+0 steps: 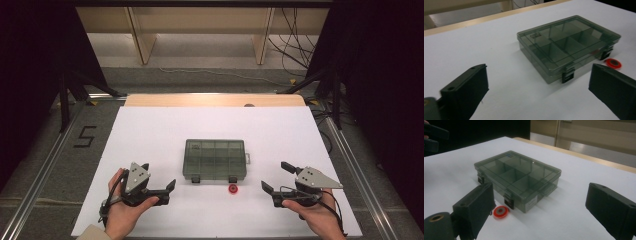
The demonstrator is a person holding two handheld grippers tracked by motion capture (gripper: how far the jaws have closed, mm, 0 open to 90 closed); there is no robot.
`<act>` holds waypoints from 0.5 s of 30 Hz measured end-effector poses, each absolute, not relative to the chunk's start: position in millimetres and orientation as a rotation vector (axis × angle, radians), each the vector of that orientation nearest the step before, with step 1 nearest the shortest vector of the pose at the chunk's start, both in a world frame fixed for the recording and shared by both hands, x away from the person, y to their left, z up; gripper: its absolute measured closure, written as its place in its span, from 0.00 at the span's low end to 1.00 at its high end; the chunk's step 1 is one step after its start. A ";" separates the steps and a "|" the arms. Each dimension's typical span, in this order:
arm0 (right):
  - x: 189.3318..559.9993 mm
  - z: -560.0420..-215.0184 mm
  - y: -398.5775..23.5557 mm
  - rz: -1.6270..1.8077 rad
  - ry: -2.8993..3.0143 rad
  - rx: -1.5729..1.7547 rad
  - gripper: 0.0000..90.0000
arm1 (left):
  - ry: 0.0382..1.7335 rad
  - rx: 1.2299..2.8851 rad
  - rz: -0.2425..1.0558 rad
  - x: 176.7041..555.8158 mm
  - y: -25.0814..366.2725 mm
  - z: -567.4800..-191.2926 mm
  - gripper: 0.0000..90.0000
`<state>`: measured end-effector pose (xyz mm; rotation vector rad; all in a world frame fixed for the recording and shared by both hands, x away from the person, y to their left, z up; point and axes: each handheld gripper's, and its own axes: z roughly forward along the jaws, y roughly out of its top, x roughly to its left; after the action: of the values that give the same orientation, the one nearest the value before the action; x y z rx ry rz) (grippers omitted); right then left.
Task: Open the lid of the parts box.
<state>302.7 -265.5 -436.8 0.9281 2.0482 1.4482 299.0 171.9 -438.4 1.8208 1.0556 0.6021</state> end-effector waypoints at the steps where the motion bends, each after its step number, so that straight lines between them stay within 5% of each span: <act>1: 302.9 -436.9 -265.8 1.446 2.047 0.929 0.10 | 1.053 1.825 0.593 299.2 171.4 -438.0 0.04; 7: 303.8 -436.1 -266.2 1.458 2.060 0.916 0.10 | 1.045 1.823 0.572 301.8 167.5 -436.5 0.09; 13: 308.2 -431.4 -265.4 1.436 2.039 0.908 0.20 | 1.098 1.844 0.566 312.9 156.4 -433.8 0.44; 15: 312.1 -429.7 -263.6 1.428 2.028 0.907 0.31 | 1.133 1.840 0.525 324.0 152.0 -435.0 0.52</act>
<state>312.1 -263.6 -429.7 0.9066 2.0285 1.4283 324.0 152.0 -435.0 1.8396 1.1327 0.5246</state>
